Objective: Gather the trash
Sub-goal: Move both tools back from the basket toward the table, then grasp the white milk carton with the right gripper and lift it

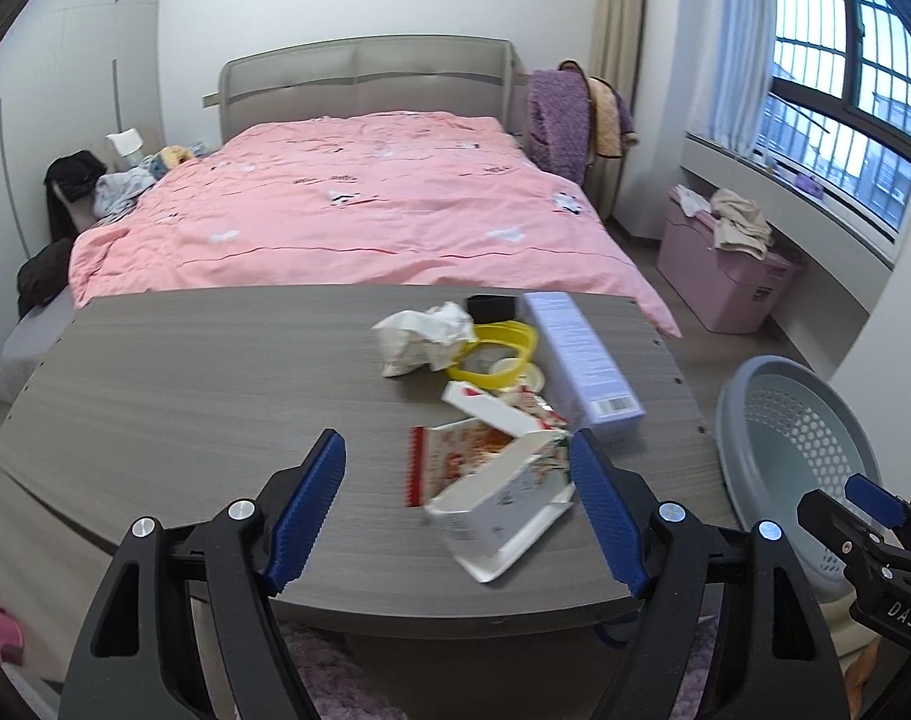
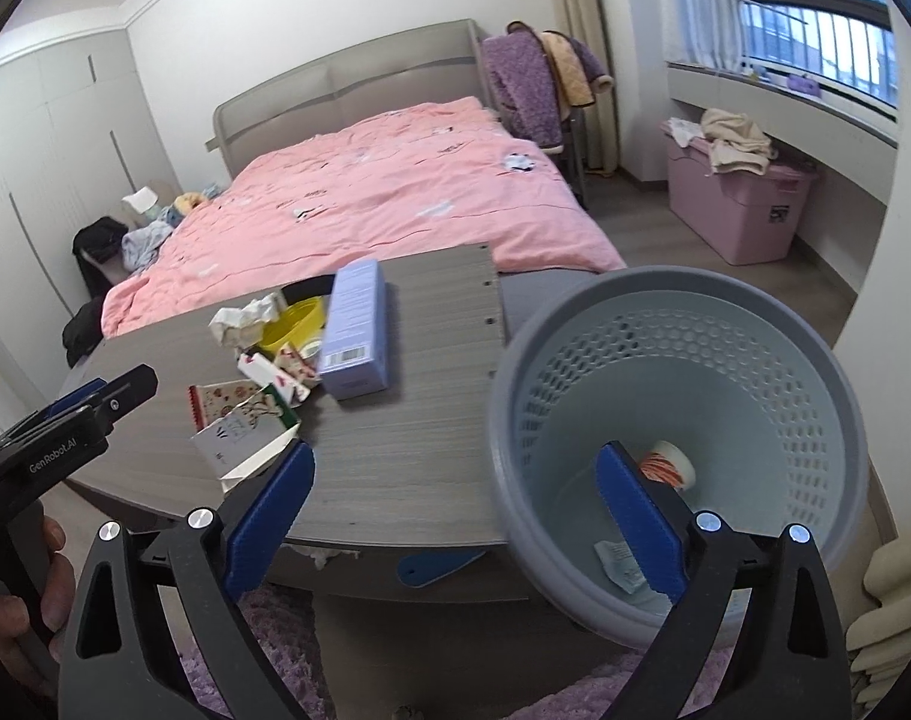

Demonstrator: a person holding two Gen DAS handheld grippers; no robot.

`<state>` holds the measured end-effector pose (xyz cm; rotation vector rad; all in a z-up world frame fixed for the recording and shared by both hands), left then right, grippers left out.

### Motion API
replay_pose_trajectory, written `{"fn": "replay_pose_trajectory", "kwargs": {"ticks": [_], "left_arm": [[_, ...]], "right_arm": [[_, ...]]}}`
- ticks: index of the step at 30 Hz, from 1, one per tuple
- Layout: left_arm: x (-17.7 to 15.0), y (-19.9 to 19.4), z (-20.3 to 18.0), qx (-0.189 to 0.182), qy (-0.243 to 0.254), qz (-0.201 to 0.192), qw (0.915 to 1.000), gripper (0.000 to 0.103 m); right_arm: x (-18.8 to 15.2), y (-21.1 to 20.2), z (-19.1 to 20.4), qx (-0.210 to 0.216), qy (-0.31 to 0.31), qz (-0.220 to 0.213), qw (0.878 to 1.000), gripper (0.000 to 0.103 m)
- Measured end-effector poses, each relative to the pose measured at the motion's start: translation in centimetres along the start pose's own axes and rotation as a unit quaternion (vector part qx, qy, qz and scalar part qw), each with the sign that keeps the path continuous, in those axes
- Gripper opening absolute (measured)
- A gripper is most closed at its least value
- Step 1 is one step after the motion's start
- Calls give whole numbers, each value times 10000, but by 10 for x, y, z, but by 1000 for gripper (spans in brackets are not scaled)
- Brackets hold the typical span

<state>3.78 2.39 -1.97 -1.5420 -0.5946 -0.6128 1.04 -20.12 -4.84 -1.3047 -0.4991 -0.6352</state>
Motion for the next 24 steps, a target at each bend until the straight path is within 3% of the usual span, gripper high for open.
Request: {"fn": "replay_pose_trajectory", "kwargs": {"ticks": [13, 24], "left_arm": [[-10, 10, 76, 377, -569, 120, 9976, 74], [-19, 23, 113, 546, -835, 276, 9946, 74]], "right_arm": [[2, 33, 66, 267, -679, 310, 9969, 94], [-1, 64, 106, 477, -1141, 599, 9905, 96]]}}
Point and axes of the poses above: each gripper's, at about its wrist camera, not at the fingertips, and y roughly the way its jaws point, z to its left, x to its top, the point moved 3 cm from there along y, roughly the way its jaws point, and after that the axes turned 4 degrees about z, right-handed, at the moved point
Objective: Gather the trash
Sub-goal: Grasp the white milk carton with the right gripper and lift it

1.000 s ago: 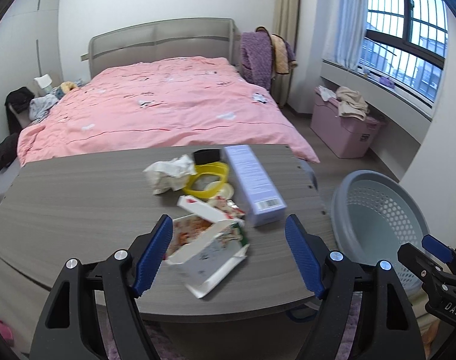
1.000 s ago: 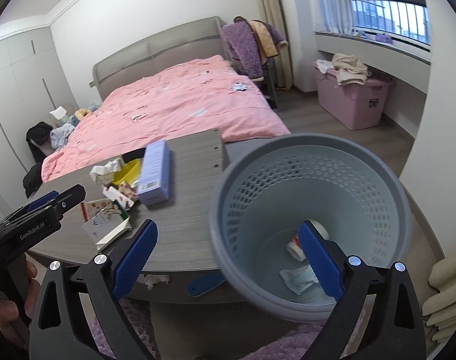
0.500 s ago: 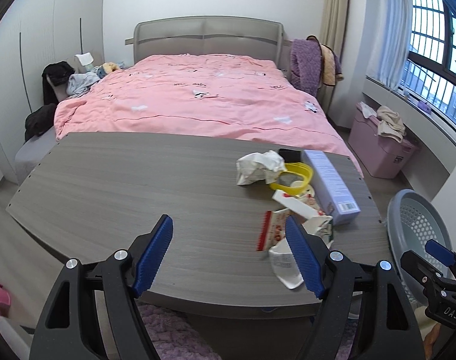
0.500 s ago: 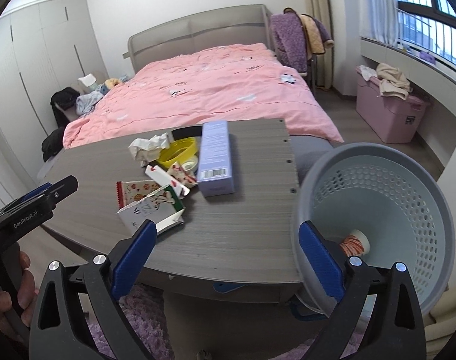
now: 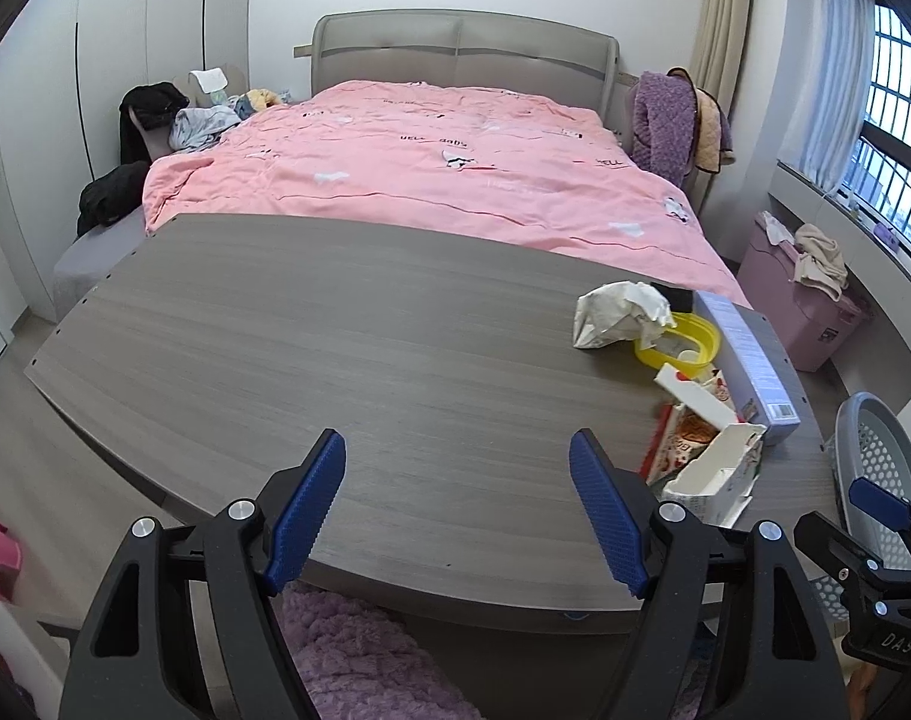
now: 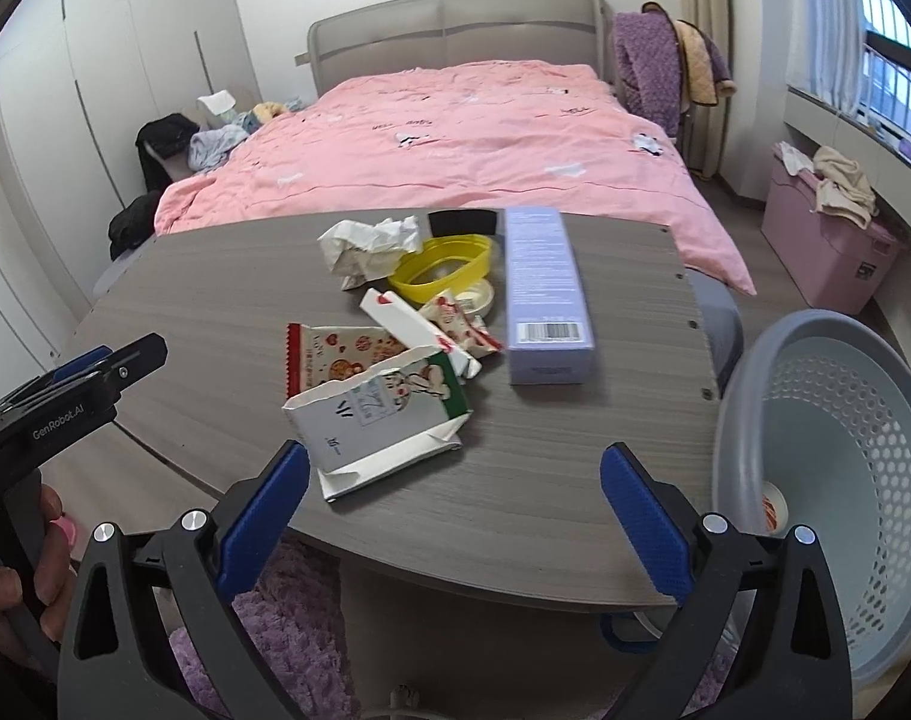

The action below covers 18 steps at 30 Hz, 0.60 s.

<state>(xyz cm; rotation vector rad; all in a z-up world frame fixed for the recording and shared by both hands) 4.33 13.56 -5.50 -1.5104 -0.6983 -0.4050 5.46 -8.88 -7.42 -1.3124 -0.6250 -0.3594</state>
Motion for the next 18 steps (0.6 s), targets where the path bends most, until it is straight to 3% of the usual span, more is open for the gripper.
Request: {"fn": "replay_pose_trajectory", "kwargs": {"ticks": [18], "left_arm": [[3, 7, 20, -30, -214, 68, 9997, 76]], "right_arm": [[14, 53, 40, 62, -778, 428, 9960, 97]]}}
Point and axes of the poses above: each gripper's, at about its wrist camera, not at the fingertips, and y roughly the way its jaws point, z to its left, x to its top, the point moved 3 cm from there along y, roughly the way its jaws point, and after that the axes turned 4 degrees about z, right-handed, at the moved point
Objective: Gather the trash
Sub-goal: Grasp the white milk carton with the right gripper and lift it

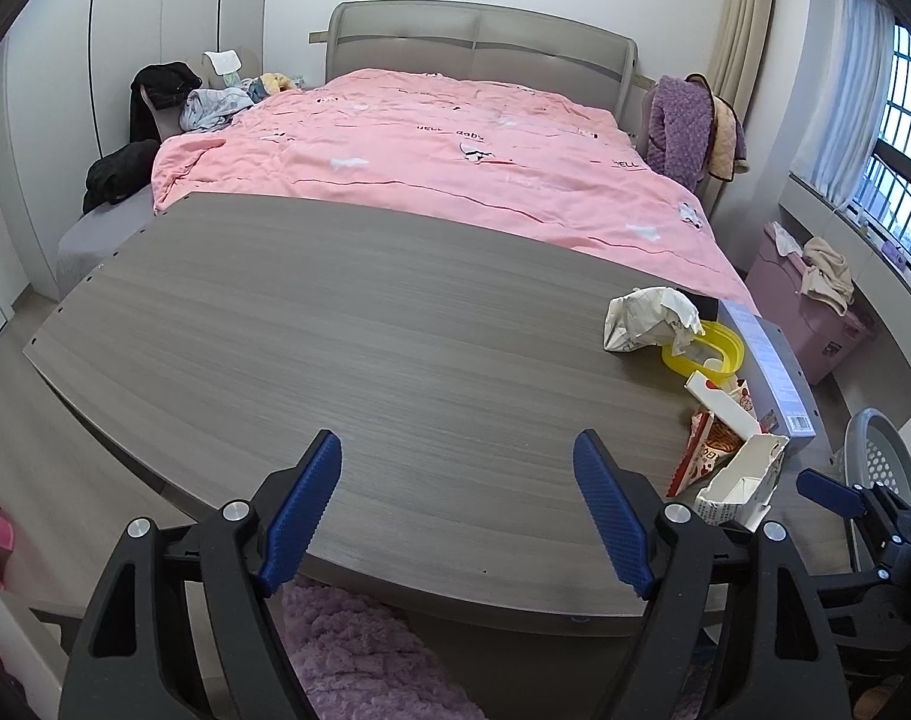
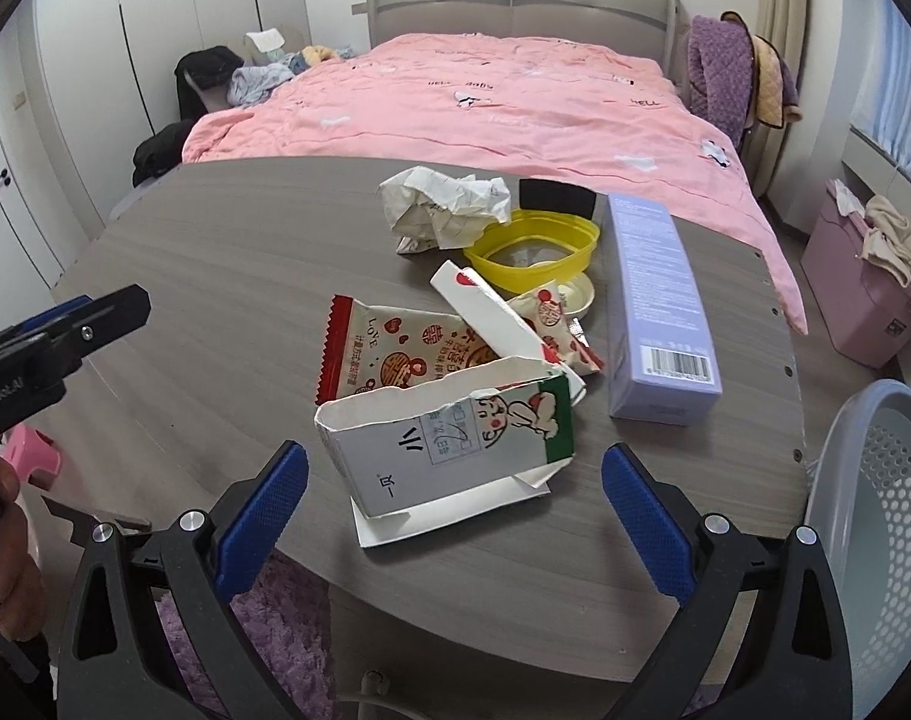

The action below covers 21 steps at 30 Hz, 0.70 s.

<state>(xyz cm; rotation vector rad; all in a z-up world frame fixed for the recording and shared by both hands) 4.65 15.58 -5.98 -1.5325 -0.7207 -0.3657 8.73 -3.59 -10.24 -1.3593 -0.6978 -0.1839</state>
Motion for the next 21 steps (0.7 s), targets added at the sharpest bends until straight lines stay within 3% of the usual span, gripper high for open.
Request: {"fn": "replay_pose_trajectory", "kwargs": {"ticks": [11, 21], "left_arm": [[-1, 3, 1, -22, 9, 45, 10000, 76], [-3, 6, -2, -51, 60, 103, 9999, 76]], "right_arm": [[4, 16, 2, -170, -177, 28, 9997, 96], [4, 14, 9, -140, -299, -64, 9994, 85]]}}
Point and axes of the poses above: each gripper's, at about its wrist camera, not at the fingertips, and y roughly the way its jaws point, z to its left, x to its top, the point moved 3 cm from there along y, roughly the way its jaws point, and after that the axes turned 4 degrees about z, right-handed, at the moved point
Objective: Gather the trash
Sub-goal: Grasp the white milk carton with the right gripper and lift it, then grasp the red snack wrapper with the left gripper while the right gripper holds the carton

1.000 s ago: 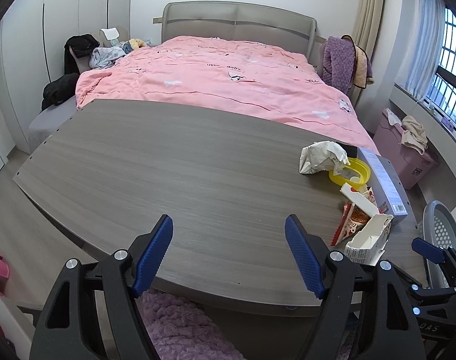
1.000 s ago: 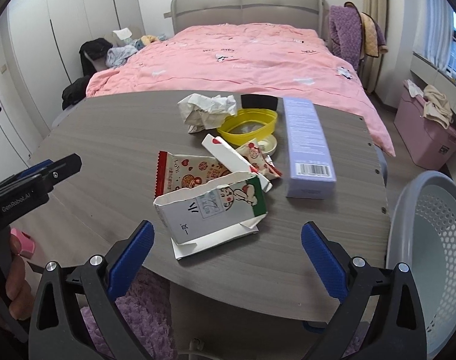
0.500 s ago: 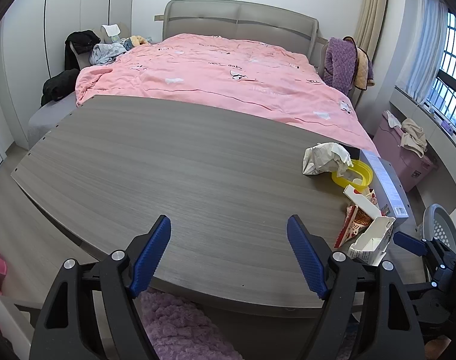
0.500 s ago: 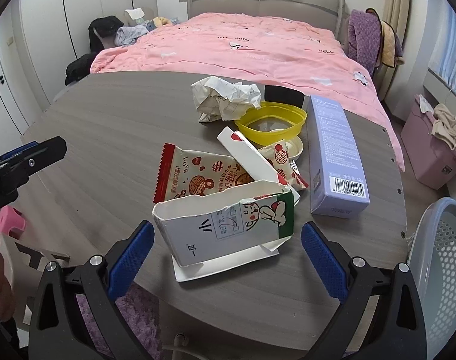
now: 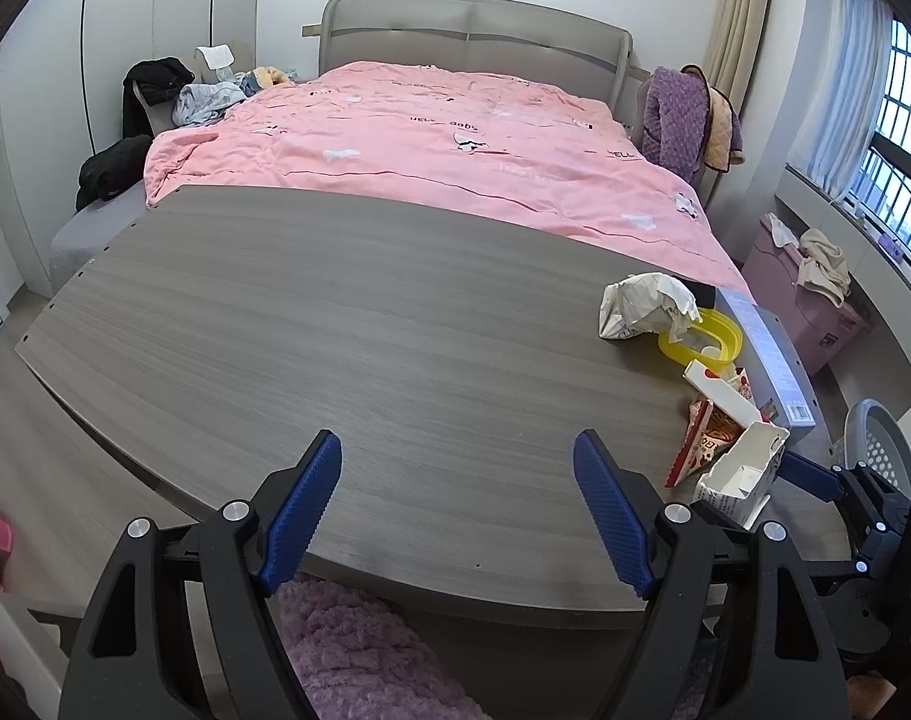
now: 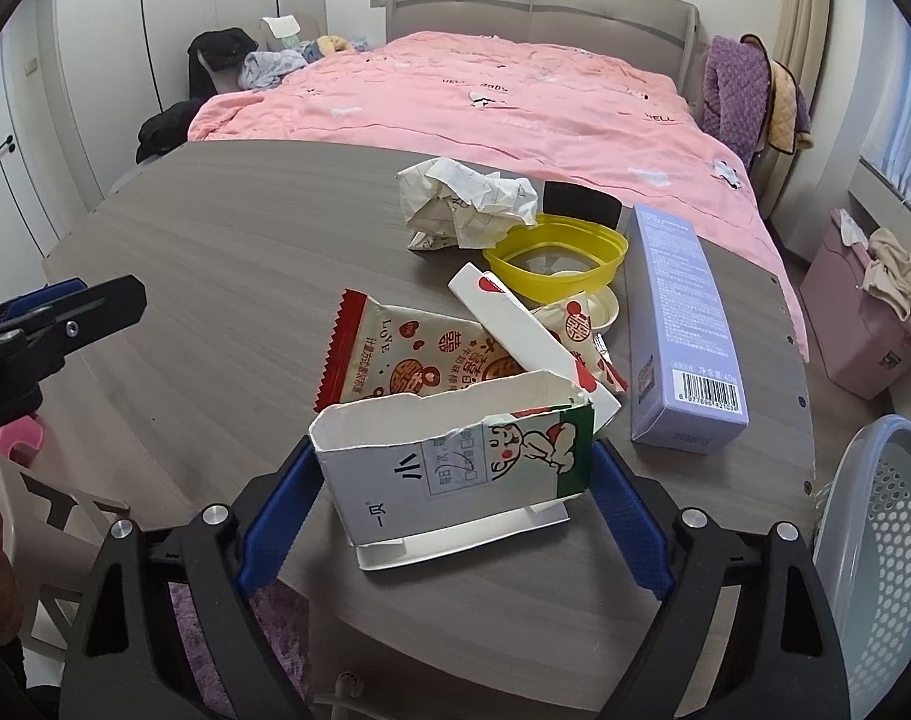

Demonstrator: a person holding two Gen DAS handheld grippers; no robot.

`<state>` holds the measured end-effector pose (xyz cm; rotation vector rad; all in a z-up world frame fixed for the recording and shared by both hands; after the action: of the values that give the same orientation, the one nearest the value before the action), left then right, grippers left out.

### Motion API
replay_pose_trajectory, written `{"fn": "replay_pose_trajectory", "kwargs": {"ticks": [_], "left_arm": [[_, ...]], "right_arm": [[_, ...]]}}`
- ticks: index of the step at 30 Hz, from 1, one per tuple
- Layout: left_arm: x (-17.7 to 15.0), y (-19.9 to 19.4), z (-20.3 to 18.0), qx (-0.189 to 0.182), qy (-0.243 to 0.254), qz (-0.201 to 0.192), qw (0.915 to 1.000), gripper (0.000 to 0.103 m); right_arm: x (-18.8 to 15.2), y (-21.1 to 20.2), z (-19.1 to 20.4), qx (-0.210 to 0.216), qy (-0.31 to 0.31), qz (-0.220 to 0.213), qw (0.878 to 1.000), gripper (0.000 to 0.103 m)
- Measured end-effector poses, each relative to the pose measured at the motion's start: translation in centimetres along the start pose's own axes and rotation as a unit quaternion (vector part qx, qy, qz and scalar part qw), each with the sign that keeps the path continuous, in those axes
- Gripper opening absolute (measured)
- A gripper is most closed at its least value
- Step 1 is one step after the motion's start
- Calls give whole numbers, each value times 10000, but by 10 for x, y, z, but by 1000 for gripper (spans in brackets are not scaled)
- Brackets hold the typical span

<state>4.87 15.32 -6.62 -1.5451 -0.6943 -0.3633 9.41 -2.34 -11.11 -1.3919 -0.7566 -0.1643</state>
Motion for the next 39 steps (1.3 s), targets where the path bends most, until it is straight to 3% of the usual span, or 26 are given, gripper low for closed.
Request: {"fn": "replay_pose_trajectory", "kwargs": {"ticks": [12, 24, 33, 39], "left_arm": [[-4, 1, -16, -119, 209, 93, 9997, 76], [-3, 14, -63, -623, 650, 304, 9955, 76], [3, 33, -99, -996, 889, 335, 9905, 76], [3, 49, -108, -1022, 927, 450, 9894, 76]], "right_arm": [[-11, -30, -26, 28, 577, -203, 9981, 85], [-30, -68, -59, -343, 974, -433, 9937, 85], [-44, -80, -81, -369, 1312, -546, 9892, 85], [-47, -84, -85, -318, 1409, -574, 9878, 85]]}}
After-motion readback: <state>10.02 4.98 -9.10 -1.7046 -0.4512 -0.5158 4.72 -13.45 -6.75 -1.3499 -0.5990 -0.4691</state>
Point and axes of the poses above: each gripper's, at about its wrist camera, not at the fingertips, and y roughly the way its jaws point, z to its left, x to its top, the point moved 3 cm from there along y, roughly the way its jaws point, and after that the axes turned 4 degrees about z, right-handed, at the moved point
